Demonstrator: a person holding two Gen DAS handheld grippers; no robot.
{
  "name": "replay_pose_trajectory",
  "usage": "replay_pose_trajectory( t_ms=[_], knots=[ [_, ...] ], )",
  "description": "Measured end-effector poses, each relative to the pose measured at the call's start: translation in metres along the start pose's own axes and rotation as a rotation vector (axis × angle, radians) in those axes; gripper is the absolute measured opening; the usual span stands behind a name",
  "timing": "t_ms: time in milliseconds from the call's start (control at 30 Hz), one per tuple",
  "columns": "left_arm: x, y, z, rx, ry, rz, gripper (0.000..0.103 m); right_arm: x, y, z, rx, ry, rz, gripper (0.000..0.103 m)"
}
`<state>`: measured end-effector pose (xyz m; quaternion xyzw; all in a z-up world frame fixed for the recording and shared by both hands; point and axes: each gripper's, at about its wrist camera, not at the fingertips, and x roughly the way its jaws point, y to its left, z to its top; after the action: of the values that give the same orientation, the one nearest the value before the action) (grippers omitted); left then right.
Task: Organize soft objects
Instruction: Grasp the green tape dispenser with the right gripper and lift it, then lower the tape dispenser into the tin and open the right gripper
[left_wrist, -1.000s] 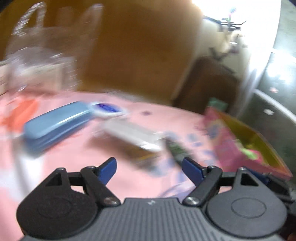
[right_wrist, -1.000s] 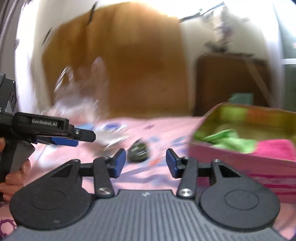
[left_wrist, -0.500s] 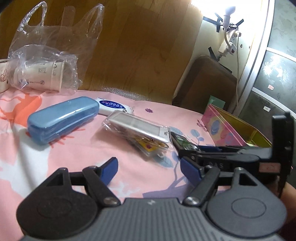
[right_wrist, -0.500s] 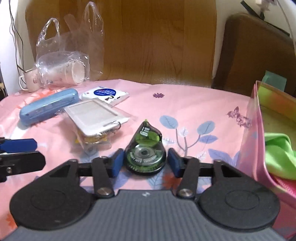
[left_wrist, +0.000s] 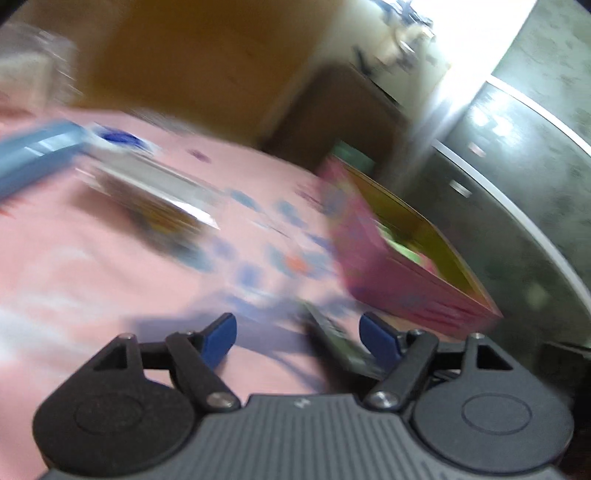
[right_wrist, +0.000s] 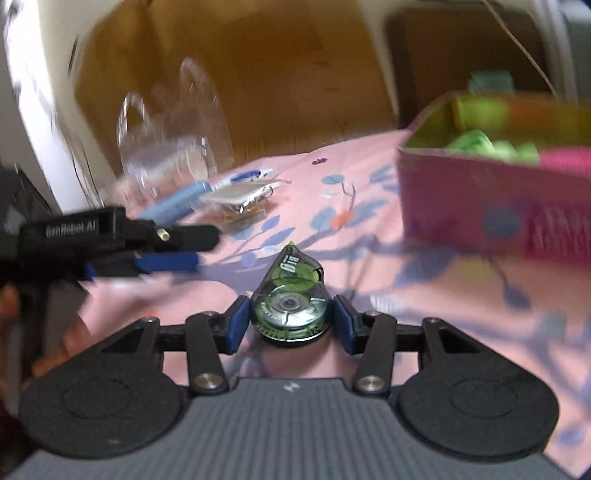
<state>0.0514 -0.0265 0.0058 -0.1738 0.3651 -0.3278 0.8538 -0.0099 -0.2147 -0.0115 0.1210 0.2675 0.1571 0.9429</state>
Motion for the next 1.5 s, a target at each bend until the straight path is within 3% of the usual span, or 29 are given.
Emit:
replay_pose_trajectory(
  t_ms=[100,167,300,400,567,767,900,967,1033,1100,1167,1500],
  knots=[
    [0.022,-0.020,-0.001,-0.016,0.079,-0.052,0.060,-0.008,-0.007,-0.007,0.074,-0.038,0.032,0.052],
    [0.032,-0.027,-0.002,-0.045,0.105,-0.080,0.041,-0.012,-0.004,-0.007,0.055,-0.068,0.035,0.052],
    [0.037,-0.047,0.004,-0.008,0.087,-0.092,0.040,-0.027,0.000,-0.007,-0.004,-0.137,0.015,0.052],
    [0.041,-0.069,0.019,0.034,0.067,-0.124,0.032,-0.039,-0.005,-0.003,-0.047,-0.201,-0.019,0.052],
    [0.073,-0.119,0.046,0.159,0.071,-0.160,0.032,-0.057,-0.021,0.011,-0.083,-0.322,-0.131,0.052],
    [0.138,-0.170,0.068,0.252,0.097,-0.187,0.033,-0.078,-0.074,0.038,-0.054,-0.403,-0.266,0.052],
    [0.182,-0.187,0.075,0.284,0.108,-0.153,0.036,-0.074,-0.113,0.053,-0.026,-0.394,-0.346,0.052],
    [0.200,-0.191,0.076,0.300,0.100,-0.101,0.043,-0.067,-0.131,0.059,-0.022,-0.382,-0.394,0.053],
    [0.209,-0.192,0.075,0.318,0.082,-0.038,0.044,-0.052,-0.148,0.065,-0.026,-0.367,-0.454,0.053],
    [0.201,-0.186,0.073,0.316,0.055,-0.015,0.044,-0.036,-0.158,0.069,-0.037,-0.329,-0.522,0.053],
    [0.187,-0.179,0.073,0.308,0.037,-0.030,0.047,-0.037,-0.163,0.066,-0.006,-0.331,-0.521,0.053],
    [0.081,-0.118,0.050,0.277,-0.094,0.012,0.053,-0.072,-0.099,0.017,0.009,-0.529,-0.450,0.053]
  ],
)
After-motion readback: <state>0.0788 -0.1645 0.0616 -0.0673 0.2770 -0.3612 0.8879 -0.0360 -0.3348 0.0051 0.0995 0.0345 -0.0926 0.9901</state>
